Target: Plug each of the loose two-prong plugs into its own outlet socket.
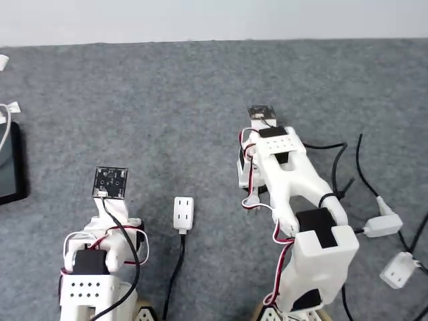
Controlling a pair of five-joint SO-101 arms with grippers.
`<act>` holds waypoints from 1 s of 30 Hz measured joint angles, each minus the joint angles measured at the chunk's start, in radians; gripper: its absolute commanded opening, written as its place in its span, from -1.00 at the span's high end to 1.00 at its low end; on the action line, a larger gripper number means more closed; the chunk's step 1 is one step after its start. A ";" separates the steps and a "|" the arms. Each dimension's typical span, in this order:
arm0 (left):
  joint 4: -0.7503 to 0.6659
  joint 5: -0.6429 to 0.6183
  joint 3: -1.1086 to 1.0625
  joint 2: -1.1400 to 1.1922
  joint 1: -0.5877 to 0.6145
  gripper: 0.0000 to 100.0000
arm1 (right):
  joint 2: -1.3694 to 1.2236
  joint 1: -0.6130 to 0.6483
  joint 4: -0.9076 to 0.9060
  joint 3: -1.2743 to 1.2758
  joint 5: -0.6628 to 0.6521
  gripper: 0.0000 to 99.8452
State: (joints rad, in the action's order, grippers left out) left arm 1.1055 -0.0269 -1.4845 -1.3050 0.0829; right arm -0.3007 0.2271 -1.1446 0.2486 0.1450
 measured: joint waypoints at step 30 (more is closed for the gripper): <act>0.031 0.046 0.000 0.000 0.032 0.97 | 0.293 0.054 -0.204 0.021 -0.107 0.98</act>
State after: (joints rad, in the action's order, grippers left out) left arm 1.1362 0.0192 -1.4845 -1.3050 0.1151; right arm -0.0077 0.2808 -1.3487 0.2700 0.0376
